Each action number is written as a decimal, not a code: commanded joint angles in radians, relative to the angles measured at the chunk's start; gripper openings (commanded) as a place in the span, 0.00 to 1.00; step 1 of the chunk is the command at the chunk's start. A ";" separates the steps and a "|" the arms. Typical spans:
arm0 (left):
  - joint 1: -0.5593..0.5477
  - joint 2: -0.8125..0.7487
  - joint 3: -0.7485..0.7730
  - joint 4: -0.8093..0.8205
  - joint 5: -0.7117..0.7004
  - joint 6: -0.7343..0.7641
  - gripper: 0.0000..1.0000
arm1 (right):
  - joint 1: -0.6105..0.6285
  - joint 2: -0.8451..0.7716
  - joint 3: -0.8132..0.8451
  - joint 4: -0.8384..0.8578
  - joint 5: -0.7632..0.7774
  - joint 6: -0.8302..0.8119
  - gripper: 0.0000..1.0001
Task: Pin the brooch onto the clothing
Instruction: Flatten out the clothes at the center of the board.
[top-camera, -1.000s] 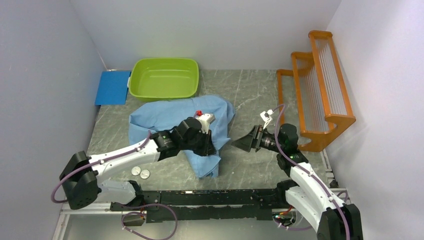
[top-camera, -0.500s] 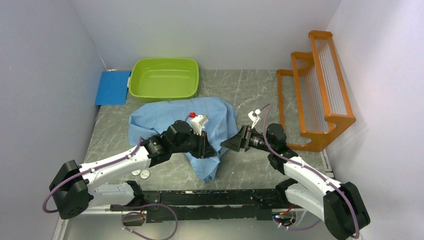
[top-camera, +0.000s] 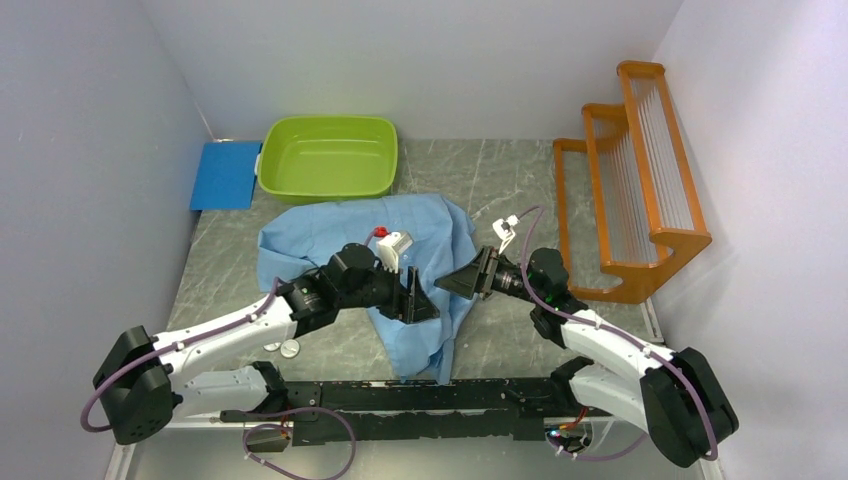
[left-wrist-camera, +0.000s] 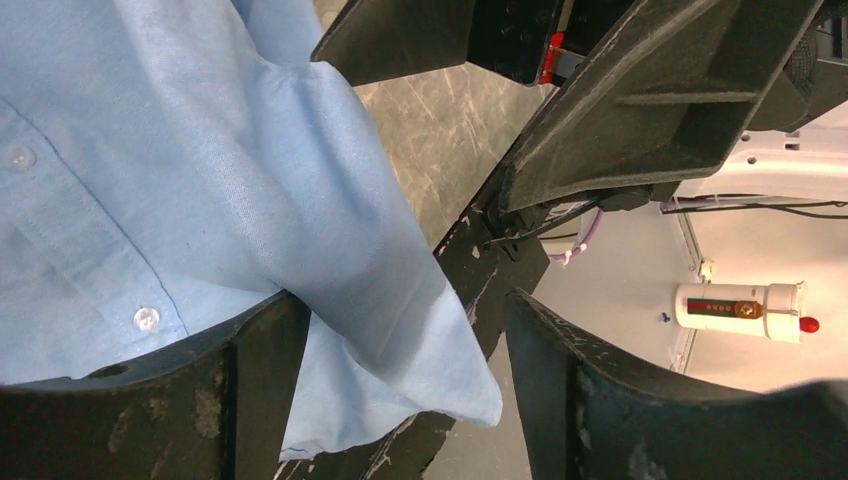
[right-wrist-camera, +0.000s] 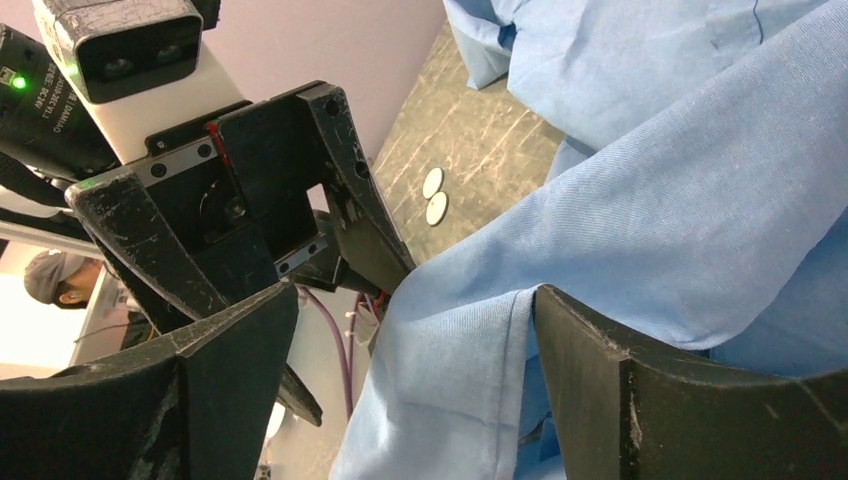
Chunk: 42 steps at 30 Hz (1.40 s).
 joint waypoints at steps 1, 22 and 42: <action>0.020 -0.054 -0.025 0.028 0.010 -0.016 0.76 | 0.007 -0.004 0.036 0.006 0.015 -0.020 0.89; 0.098 -0.059 -0.154 0.185 0.084 -0.116 0.53 | 0.081 0.167 -0.062 0.323 -0.001 0.157 0.48; 0.119 -0.173 -0.201 0.204 -0.003 -0.219 0.03 | 0.136 0.058 -0.130 0.188 0.120 0.116 0.67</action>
